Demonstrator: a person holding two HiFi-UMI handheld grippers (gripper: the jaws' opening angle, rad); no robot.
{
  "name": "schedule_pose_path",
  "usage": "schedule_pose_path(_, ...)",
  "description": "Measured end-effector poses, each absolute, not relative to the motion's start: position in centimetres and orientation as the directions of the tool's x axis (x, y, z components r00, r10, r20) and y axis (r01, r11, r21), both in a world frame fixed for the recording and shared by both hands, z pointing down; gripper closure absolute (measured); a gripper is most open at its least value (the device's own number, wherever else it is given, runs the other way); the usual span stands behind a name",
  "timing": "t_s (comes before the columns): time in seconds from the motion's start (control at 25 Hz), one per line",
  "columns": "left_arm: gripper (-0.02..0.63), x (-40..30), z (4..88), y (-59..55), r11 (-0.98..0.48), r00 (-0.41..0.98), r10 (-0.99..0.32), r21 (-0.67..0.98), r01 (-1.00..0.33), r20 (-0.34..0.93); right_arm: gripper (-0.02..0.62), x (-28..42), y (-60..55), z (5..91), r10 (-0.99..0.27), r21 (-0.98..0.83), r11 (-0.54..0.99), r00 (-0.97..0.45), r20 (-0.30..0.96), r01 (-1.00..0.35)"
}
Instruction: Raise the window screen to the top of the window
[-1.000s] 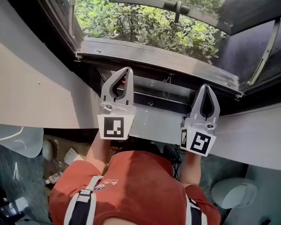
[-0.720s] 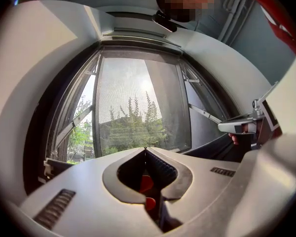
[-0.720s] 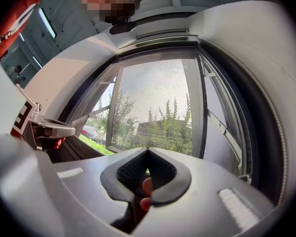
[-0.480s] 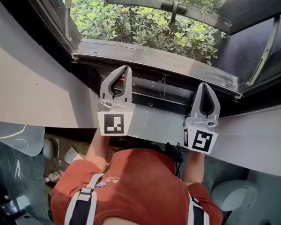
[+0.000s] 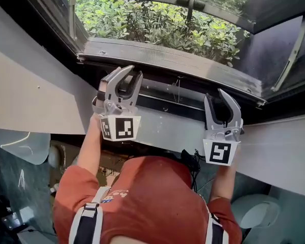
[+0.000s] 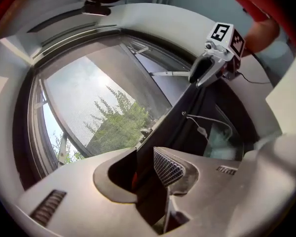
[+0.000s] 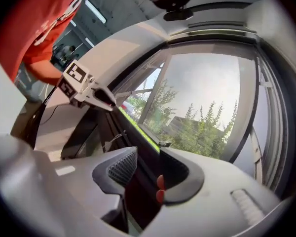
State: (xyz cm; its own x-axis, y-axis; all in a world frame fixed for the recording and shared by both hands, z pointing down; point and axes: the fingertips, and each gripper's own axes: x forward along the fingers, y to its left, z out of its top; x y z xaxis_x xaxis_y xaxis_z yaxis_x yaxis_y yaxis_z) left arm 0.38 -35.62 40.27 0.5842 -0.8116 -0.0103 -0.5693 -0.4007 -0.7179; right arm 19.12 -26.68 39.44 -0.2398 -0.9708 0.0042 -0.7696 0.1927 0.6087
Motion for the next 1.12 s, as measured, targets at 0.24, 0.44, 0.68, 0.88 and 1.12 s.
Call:
schedule_pose_path(0.24,0.462,-0.6,42.5,-36.7,-0.370,0.553,-0.822,-0.866,-0.337,0.136,0.408,20.7,-27.4,42.5,-0.969,0.782,0.249,-0.157,0.193,-0.571)
schedule_pose_path(0.44,0.462,-0.6,43.3,-37.1,-0.327,0.541,-0.823,-0.923,-0.200,0.174,0.404,22.1,-28.1,44.5,-0.955,0.834,0.287,-0.072,0.288,-0.471)
schedule_pose_path(0.68,0.497,-0.3,43.9,-36.9,-0.346,0.531,-0.813,-0.932,-0.110,0.239,0.383,22.1,-28.0,44.9,-0.933,0.817,0.343,-0.063,0.355,-0.464)
schedule_pose_path(0.88,0.500,-0.1,43.9,-37.2,-0.476,0.512,-0.776,-0.875,-0.091,0.370,0.380,22.1,-27.9,44.9,-0.932,0.823,0.348,-0.069,0.357,-0.450)
schedule_pose_path(1.12,0.517,-0.2,44.2,-37.2,-0.562,0.535,-0.724,-0.822,-0.092,0.436,0.379,21.8,-27.9,45.2,-0.926,0.811,0.366,-0.095,0.365,-0.456)
